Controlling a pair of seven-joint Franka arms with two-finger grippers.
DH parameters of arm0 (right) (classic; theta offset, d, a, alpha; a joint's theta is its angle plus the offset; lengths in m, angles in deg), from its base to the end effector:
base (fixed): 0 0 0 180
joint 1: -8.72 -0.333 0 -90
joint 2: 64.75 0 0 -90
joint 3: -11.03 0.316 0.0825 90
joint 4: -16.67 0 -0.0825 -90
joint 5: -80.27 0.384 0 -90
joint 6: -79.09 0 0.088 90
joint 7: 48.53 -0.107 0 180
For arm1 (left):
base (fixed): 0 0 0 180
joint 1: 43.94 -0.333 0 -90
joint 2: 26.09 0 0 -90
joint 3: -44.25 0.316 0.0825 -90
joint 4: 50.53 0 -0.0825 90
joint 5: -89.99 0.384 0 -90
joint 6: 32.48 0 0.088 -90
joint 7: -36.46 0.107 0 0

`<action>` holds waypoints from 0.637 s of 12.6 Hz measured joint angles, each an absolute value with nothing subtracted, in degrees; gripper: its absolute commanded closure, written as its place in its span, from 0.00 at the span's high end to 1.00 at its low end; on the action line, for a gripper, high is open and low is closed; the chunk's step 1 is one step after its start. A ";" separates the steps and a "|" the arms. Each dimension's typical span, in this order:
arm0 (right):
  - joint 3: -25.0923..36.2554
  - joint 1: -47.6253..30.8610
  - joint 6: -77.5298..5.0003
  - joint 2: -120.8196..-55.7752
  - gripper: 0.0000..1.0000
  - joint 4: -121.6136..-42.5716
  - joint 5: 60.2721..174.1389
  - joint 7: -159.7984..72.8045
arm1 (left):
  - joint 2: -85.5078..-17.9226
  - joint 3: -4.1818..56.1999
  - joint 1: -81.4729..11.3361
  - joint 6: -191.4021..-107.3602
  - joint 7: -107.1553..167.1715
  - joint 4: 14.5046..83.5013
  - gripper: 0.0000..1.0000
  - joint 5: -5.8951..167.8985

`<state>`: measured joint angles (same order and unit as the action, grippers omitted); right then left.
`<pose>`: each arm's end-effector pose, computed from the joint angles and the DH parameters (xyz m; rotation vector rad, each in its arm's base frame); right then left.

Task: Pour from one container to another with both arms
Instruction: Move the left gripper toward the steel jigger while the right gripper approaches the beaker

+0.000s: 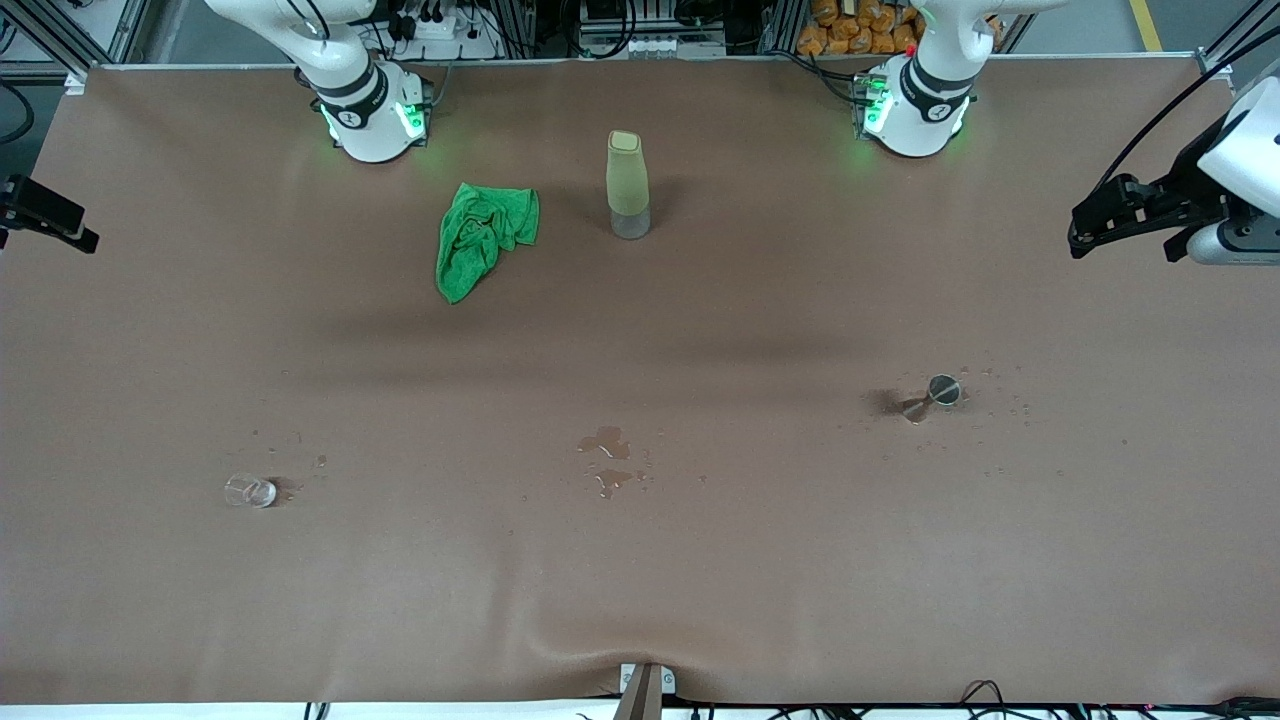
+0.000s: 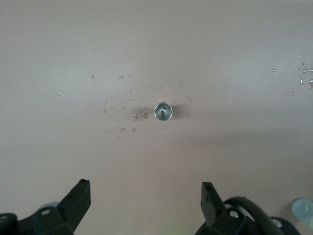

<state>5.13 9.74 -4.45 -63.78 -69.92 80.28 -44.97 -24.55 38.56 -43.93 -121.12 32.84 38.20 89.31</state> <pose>0.5338 -0.0653 0.6518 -3.1345 0.0918 0.0566 0.5413 -0.0562 0.6475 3.1296 -0.0575 0.0381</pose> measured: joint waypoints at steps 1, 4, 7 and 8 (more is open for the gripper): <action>5.13 9.74 -4.45 -63.78 1.00 -69.91 80.27 -44.97 | -24.54 38.57 -43.93 -121.12 32.84 38.20 1.00 89.31; 5.14 9.74 -4.46 -63.75 1.00 -69.85 80.27 -44.96 | -24.39 38.88 -43.98 -121.11 32.84 38.18 1.00 89.31; 5.18 9.74 -4.46 -63.28 1.00 -69.76 80.27 -44.25 | -24.41 39.19 -44.23 -121.11 32.80 38.15 1.00 89.31; 5.18 9.74 -4.59 -63.27 1.00 -69.76 80.27 -42.94 | -24.44 39.23 -44.34 -121.11 32.72 38.13 1.00 89.31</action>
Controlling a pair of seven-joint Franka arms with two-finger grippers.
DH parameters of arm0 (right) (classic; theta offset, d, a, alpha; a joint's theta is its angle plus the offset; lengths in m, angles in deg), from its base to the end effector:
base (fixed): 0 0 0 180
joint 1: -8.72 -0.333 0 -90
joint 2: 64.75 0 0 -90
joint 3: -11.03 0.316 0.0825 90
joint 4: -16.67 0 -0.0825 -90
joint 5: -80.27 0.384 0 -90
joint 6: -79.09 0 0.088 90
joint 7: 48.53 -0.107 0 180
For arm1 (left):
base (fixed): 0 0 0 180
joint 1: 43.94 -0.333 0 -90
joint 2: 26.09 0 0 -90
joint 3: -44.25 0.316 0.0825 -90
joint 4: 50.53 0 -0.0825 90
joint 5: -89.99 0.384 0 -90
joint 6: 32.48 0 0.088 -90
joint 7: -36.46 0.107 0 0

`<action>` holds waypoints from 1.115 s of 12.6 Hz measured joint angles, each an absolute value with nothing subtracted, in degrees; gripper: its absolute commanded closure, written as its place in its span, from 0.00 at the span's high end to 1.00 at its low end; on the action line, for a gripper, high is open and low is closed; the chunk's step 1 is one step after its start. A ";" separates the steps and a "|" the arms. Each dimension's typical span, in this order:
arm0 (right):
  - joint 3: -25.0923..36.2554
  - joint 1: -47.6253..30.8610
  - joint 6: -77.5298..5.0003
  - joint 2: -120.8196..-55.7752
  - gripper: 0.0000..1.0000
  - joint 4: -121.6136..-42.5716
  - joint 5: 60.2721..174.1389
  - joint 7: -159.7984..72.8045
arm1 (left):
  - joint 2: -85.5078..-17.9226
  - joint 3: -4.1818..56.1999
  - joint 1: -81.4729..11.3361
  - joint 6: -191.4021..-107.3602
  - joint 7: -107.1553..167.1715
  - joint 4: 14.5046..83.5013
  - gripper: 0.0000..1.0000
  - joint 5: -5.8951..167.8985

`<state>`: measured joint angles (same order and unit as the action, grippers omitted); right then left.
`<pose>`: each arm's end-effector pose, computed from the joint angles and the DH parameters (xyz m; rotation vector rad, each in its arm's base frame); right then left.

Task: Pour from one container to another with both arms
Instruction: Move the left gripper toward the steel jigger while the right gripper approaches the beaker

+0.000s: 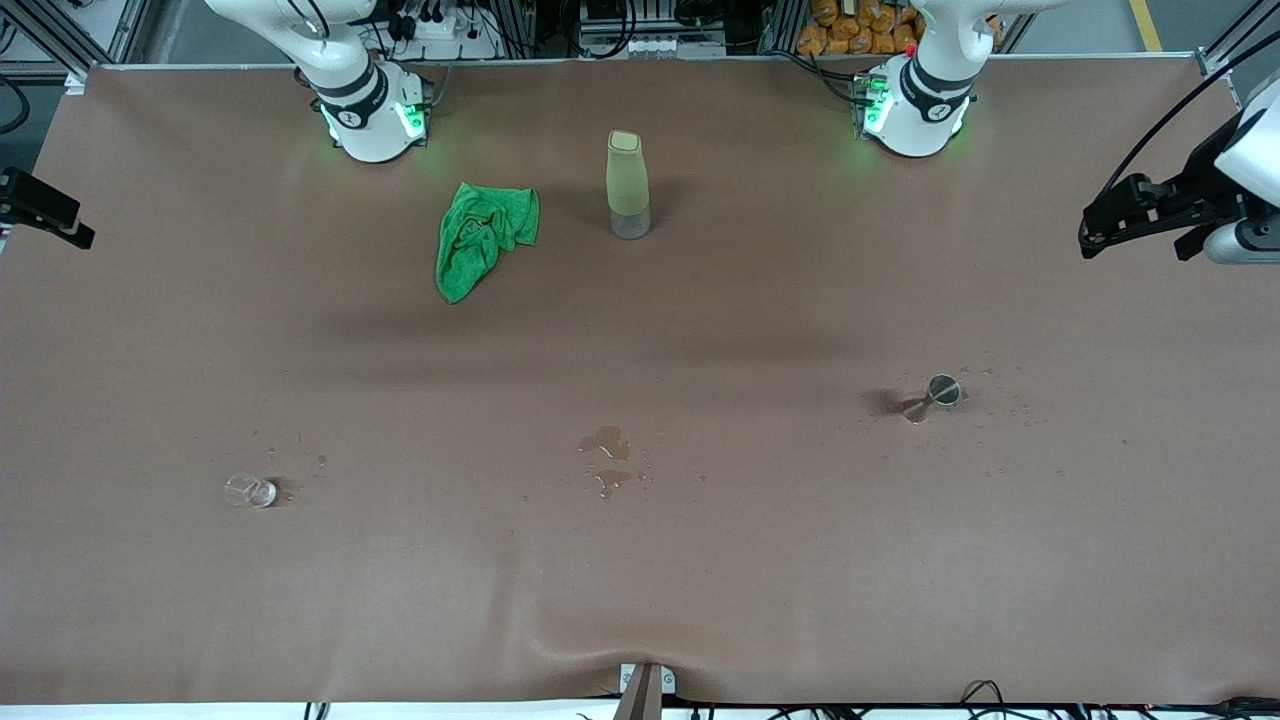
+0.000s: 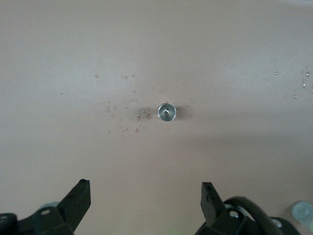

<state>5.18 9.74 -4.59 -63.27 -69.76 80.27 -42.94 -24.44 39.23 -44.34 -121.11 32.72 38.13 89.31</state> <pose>0.5313 -0.0649 0.6580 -3.1362 0.0349 0.0343 0.5416 -0.0458 0.6491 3.1298 -0.0247 0.0429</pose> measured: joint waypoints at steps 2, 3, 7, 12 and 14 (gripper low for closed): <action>5.19 9.73 -5.62 -63.43 1.00 -69.92 80.27 -39.66 | -24.88 39.25 -44.38 -121.11 32.72 38.13 1.00 89.31; 5.19 9.73 -5.79 -63.87 1.00 -70.08 80.27 -37.12 | -25.16 39.24 -44.36 -121.11 32.73 38.14 1.00 89.31; 4.53 10.19 -8.00 -67.14 1.00 -70.25 80.27 -25.38 | -25.91 39.21 -44.59 -121.11 33.89 39.05 1.00 89.30; 4.23 16.78 -11.46 -70.62 1.00 -70.33 82.59 -10.04 | -25.97 39.33 -50.39 -124.50 43.37 44.05 1.00 85.01; 4.09 20.75 -12.14 -72.61 1.00 -70.37 86.24 -2.73 | -26.23 39.38 -53.34 -126.94 48.71 46.87 1.00 79.96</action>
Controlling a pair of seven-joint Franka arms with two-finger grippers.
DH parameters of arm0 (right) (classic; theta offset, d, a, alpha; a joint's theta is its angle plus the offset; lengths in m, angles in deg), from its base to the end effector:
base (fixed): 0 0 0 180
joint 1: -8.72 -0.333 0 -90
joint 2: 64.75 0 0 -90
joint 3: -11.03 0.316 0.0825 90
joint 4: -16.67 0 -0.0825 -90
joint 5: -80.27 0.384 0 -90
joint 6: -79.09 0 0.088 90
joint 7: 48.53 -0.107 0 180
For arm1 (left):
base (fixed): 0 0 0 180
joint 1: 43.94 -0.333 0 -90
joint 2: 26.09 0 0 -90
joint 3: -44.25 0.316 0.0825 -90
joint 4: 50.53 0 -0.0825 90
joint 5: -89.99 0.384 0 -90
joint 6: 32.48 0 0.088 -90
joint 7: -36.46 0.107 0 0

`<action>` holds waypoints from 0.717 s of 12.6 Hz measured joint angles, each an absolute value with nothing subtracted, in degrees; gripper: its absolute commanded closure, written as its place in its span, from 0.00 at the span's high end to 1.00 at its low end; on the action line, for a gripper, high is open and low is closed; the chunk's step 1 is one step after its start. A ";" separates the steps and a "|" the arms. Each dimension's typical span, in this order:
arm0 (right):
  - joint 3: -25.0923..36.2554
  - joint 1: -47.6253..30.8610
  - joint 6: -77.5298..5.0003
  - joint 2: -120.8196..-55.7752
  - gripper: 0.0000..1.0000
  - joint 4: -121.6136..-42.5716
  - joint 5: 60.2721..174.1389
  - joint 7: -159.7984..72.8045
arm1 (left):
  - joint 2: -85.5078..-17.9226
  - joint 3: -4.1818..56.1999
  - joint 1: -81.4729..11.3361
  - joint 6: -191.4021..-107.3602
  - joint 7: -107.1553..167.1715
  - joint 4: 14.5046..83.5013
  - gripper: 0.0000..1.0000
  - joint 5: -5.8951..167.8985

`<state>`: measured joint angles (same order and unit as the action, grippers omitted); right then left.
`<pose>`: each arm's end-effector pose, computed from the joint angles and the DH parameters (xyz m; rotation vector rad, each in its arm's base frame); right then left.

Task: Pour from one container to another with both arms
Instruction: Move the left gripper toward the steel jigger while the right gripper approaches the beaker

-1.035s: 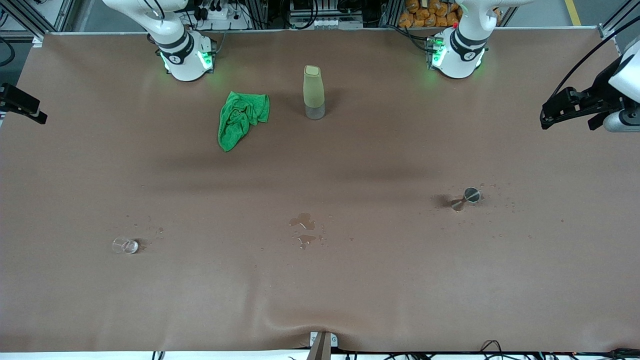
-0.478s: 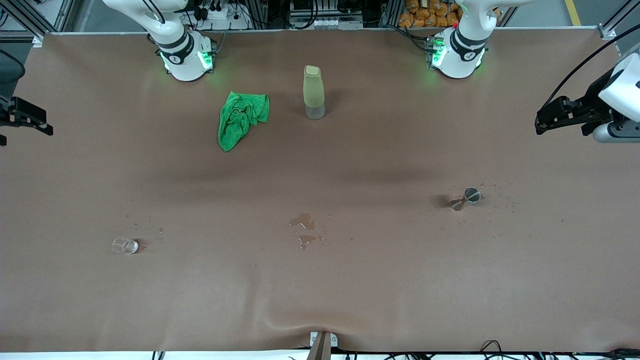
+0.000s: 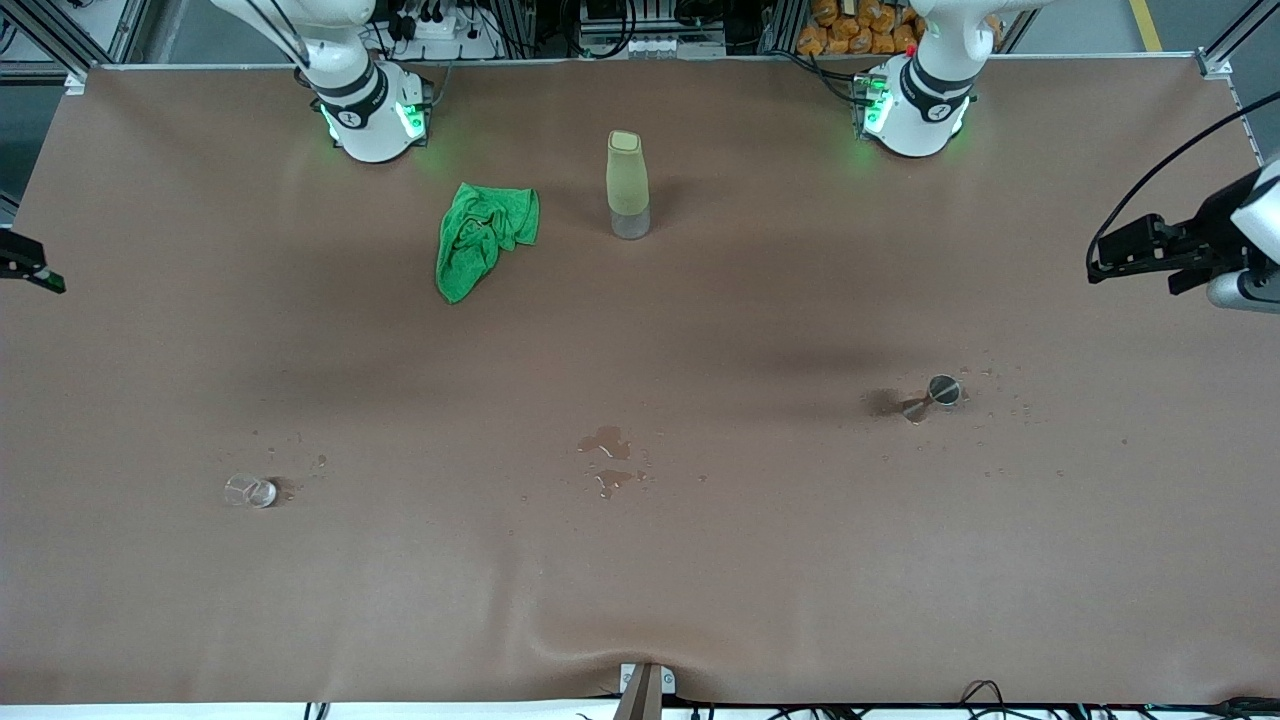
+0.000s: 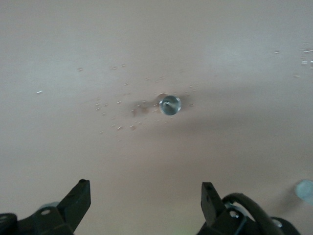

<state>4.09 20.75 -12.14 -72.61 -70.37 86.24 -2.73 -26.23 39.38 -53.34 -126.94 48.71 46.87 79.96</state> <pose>0.5681 -0.1788 0.5727 -2.9529 -0.6966 0.0096 0.5567 0.0267 0.5701 2.9560 -0.1722 -0.0410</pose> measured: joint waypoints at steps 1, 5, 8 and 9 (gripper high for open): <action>4.03 22.64 -13.08 -73.67 1.00 -70.38 87.86 1.58 | -26.76 39.42 -55.28 -128.07 51.92 48.43 1.00 76.67; 3.89 28.96 -18.63 -80.18 1.00 -71.07 99.10 25.98 | -31.38 39.51 -59.95 -129.37 57.37 50.04 1.00 67.99; 3.83 32.60 -23.95 -87.83 1.00 -71.11 109.59 47.27 | -36.65 39.57 -64.81 -129.40 68.13 50.43 1.00 60.10; 3.84 33.15 -24.28 -89.87 1.00 -71.08 112.04 51.29 | -39.22 39.62 -66.66 -129.42 72.89 50.52 1.00 58.14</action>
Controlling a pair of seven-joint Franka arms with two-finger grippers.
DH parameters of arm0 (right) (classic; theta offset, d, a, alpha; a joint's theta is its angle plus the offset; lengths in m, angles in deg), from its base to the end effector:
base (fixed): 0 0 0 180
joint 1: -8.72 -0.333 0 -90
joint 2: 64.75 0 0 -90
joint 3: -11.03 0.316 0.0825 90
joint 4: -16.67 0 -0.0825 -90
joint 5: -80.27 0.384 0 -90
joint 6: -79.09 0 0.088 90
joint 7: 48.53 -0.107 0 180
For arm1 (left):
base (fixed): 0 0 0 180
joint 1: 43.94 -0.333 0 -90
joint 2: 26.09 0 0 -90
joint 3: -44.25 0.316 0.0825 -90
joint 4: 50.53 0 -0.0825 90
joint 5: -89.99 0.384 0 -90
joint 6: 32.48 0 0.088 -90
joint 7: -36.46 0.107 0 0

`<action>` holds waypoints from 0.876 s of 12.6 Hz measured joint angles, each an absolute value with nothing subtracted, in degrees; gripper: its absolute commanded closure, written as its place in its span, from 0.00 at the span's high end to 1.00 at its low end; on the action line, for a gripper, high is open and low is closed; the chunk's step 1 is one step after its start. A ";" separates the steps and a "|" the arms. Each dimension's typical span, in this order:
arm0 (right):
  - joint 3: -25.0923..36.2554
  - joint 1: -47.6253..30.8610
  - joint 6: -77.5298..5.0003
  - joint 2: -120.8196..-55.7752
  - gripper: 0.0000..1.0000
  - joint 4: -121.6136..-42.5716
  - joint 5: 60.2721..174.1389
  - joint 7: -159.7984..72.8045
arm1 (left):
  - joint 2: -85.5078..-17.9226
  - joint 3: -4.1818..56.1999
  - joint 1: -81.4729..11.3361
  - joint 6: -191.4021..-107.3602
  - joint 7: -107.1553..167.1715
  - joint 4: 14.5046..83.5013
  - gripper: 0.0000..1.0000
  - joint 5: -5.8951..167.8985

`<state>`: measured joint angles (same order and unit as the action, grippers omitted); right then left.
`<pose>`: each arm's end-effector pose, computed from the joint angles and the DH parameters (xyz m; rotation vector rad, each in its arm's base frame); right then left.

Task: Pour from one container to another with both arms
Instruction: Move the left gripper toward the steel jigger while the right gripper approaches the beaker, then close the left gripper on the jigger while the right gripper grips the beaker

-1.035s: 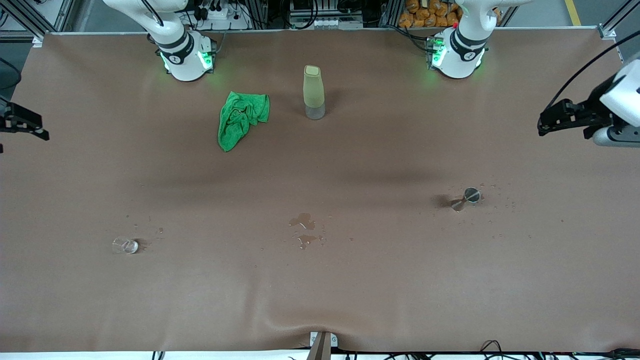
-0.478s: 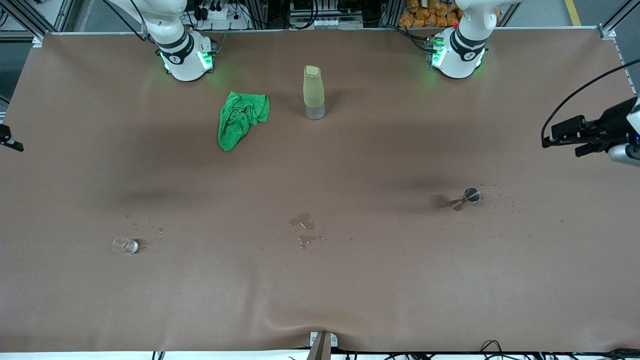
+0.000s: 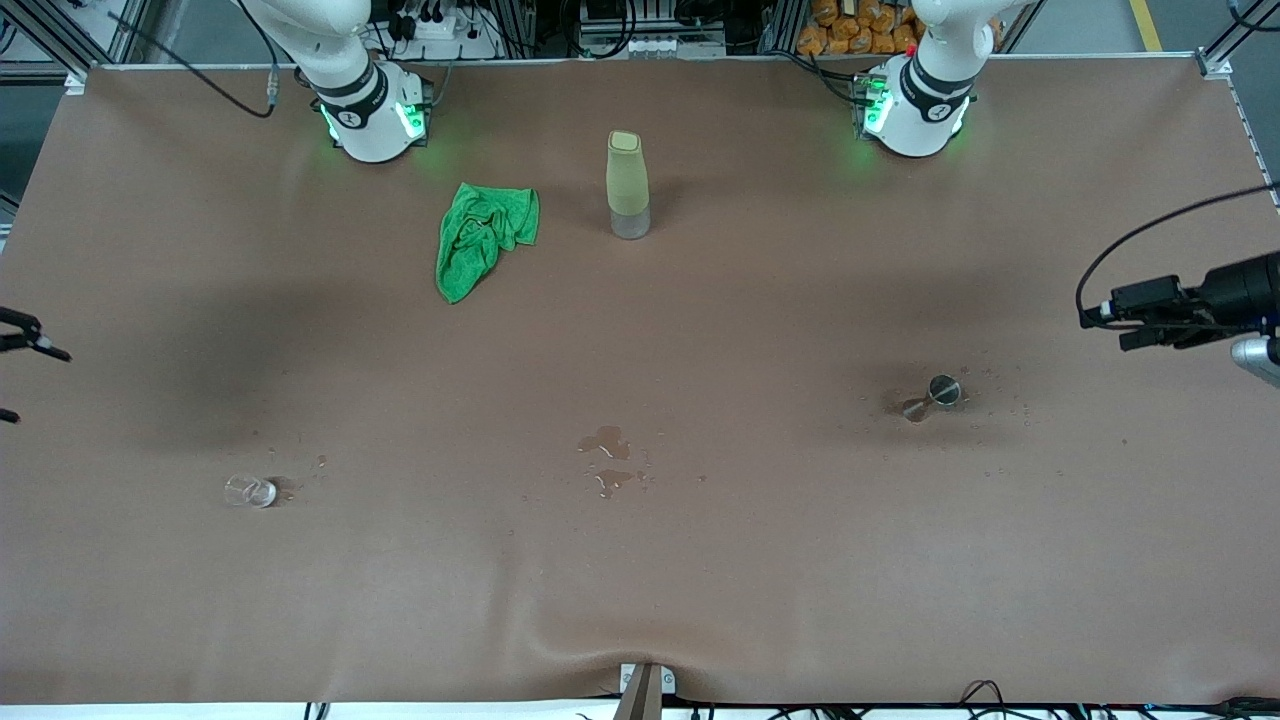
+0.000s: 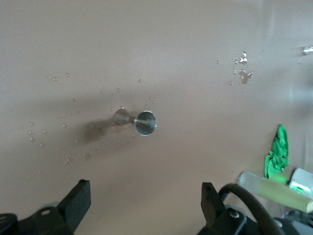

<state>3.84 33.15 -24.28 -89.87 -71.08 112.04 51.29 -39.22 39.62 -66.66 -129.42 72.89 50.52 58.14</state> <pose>0.5979 -0.3028 0.4020 -2.4055 -1.3499 -0.5173 0.5799 0.1395 0.4262 2.5049 -0.2084 -0.0080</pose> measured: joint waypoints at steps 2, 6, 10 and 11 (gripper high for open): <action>3.83 33.92 -24.47 -92.78 1.00 -71.00 115.09 54.77 | -44.81 39.67 -69.74 -129.49 83.92 50.63 1.00 53.08; 3.84 34.85 -24.45 -97.52 1.00 -70.99 121.64 61.05 | -55.08 39.66 -72.53 -129.63 107.75 50.60 1.00 45.06; 3.86 36.27 -24.13 -102.53 1.00 -70.98 127.92 68.98 | -58.98 39.62 -72.74 -129.65 122.68 50.34 1.00 42.35; 3.88 36.32 -24.10 -103.74 1.00 -70.97 129.31 70.16 | -60.18 39.63 -73.01 -129.65 126.51 50.40 1.00 41.33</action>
<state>3.88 36.32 -24.10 -103.74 -70.97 129.31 70.16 -60.18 39.63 -73.01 -129.65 126.51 50.40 41.33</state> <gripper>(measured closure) 0.000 0.000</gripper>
